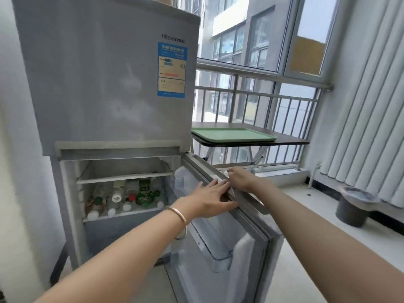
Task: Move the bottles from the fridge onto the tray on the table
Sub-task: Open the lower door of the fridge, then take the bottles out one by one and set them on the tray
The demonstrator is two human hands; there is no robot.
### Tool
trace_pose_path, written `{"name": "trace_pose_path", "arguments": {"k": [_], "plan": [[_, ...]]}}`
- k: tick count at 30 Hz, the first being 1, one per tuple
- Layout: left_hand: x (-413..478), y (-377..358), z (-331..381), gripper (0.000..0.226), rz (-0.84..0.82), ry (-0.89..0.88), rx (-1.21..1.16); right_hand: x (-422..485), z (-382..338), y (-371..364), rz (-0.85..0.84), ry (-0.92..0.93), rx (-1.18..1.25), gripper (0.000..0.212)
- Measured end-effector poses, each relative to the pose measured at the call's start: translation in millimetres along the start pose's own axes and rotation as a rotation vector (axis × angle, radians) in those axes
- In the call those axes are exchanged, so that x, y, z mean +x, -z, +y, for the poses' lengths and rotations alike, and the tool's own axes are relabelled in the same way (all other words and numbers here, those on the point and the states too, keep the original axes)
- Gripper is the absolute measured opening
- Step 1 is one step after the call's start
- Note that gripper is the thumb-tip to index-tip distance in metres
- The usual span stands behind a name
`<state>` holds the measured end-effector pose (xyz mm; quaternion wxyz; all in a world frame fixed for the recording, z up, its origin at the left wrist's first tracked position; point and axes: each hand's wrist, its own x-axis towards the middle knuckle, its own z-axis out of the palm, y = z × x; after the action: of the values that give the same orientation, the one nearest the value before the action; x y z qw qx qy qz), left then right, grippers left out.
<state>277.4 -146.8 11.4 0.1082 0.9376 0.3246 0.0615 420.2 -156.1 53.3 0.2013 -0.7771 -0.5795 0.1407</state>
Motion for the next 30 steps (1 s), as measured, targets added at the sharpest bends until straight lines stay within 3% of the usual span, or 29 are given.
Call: {"name": "trace_pose_path", "arguments": {"k": [5, 14, 24, 28, 30], "plan": [[40, -16, 22, 0.09, 0.04, -0.029, 0.085, -15, 60, 19, 0.029, -0.17, -0.155, 0.047], [81, -33, 30, 0.105, 0.056, 0.032, 0.177, -20, 118, 13, 0.227, -0.129, -0.362, 0.051], [78, -36, 27, 0.101, 0.092, 0.022, 0.149, -15, 120, 8, 0.259, -0.1, -0.383, 0.047], [65, -34, 7, 0.087, 0.28, 0.1, -0.005, -12, 91, 4, 0.514, 0.127, -0.416, 0.035], [53, -30, -17, 0.077, 0.401, 0.167, 0.019, -6, 64, -3, 0.532, 0.285, -0.397, 0.034]]}}
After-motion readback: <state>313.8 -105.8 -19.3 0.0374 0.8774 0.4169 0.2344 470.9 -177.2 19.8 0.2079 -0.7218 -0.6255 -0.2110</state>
